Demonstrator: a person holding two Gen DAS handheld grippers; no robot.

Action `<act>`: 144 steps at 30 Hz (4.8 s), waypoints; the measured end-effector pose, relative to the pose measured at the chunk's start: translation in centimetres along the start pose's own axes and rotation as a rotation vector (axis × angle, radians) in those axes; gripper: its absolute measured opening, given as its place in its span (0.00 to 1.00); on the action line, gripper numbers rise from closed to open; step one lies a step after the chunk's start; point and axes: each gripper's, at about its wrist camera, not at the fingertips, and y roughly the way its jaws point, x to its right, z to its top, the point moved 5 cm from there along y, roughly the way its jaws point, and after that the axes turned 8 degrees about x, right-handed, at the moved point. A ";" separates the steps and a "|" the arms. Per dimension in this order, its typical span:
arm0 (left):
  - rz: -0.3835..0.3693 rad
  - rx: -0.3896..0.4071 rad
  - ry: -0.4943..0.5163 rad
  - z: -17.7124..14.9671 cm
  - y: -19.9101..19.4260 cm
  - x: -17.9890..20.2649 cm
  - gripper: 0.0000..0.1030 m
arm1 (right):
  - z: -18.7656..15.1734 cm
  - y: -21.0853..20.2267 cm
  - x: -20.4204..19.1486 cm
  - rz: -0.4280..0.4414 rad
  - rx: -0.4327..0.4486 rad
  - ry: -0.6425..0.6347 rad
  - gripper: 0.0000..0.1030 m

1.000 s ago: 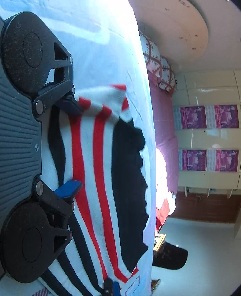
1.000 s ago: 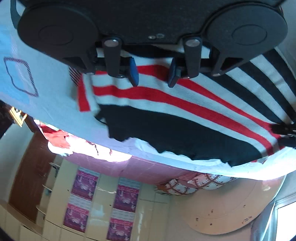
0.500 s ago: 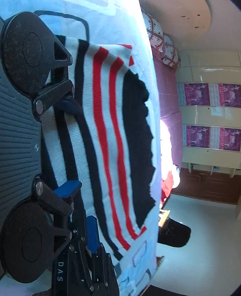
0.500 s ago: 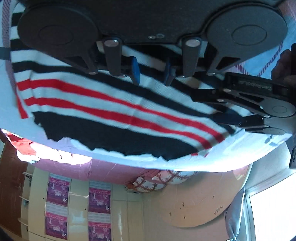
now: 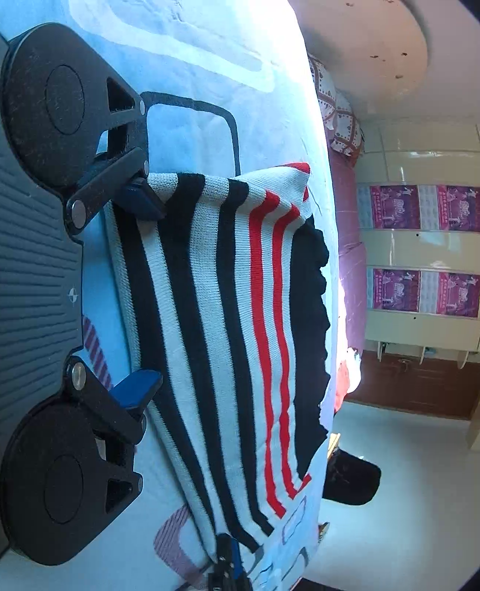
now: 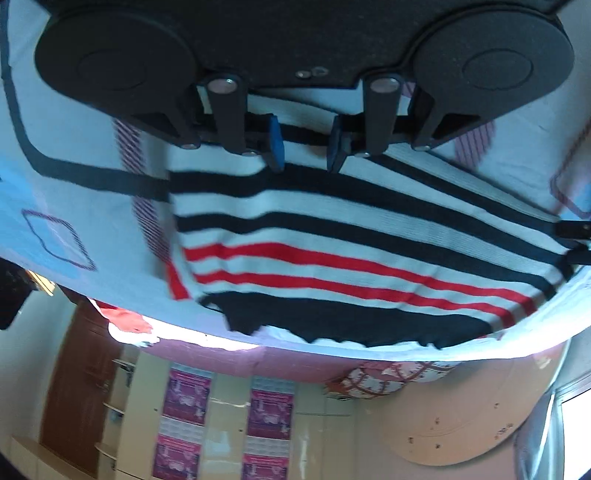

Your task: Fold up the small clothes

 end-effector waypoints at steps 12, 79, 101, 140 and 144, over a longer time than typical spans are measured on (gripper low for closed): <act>0.047 0.002 -0.064 0.7 0.1 -0.9 0.86 | -0.8 -0.6 1.2 -0.050 -0.001 0.055 0.27; -0.108 0.362 -1.267 -3.7 6.9 -6.4 0.17 | 7.8 5.9 -9.2 0.224 0.093 0.223 0.06; -0.132 0.339 -1.197 -2.9 9.7 -6.7 0.18 | 6.5 9.4 -11.3 0.212 -0.019 0.186 0.05; -0.415 0.027 -0.343 12.2 10.8 18.8 1.00 | 2.0 0.3 13.2 0.476 0.148 0.994 0.62; -0.399 0.096 -0.365 12.4 5.9 16.8 1.00 | 1.8 0.2 12.3 0.549 0.111 1.024 0.64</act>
